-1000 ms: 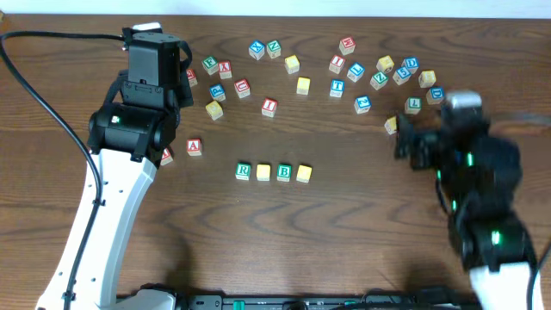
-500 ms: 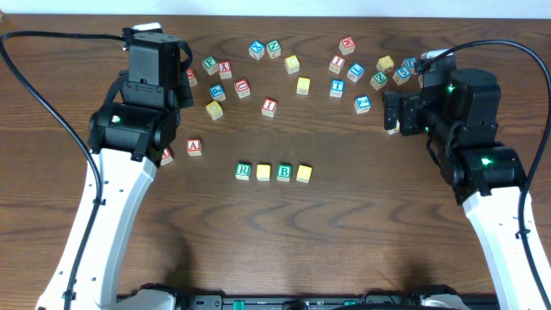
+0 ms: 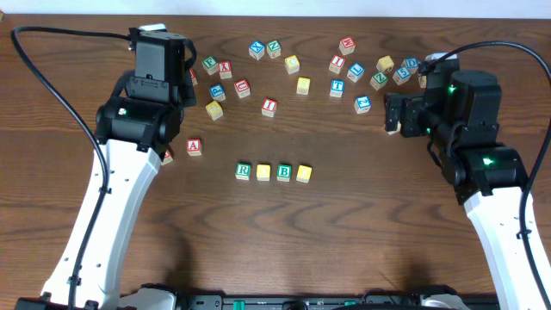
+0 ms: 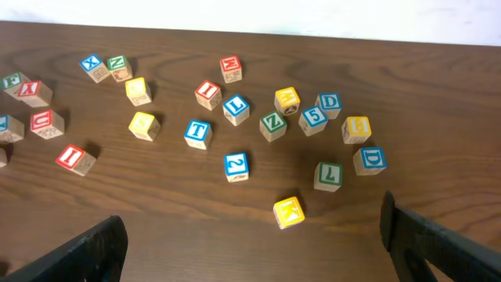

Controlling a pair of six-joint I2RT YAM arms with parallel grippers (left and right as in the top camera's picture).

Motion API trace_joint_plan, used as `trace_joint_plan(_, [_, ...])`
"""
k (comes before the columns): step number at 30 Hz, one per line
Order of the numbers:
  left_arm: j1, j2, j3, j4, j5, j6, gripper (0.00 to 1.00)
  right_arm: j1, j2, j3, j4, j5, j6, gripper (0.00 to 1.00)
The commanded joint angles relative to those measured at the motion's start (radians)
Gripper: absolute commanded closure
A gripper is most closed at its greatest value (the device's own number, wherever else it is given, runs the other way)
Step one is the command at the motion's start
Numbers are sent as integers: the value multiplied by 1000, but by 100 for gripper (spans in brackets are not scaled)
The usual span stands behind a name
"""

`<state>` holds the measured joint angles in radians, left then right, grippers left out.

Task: Spell out ROBOT
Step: 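Raise the right arm and move its gripper over the right block cluster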

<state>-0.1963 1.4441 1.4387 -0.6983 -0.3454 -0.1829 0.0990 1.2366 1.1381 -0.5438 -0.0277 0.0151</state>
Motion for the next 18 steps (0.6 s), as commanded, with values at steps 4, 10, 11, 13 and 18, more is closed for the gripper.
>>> trace_joint_plan(4, [6, 6, 16, 3, -11, 3, 31, -7, -6, 21, -18, 38, 37, 1])
trace_joint_plan(10, [6, 6, 16, 3, -11, 3, 30, -8, -6, 22, -35, 63, 52, 1])
trace_joint_plan(11, [6, 6, 16, 3, -11, 3, 30, -8, -6, 22, -39, 63, 52, 1])
trace_joint_plan(13, [6, 6, 16, 3, -11, 3, 30, -8, -6, 21, -41, 62, 51, 1])
trace_joint_plan(18, [6, 6, 16, 2, -11, 3, 30, -8, -6, 21, -36, 63, 51, 1])
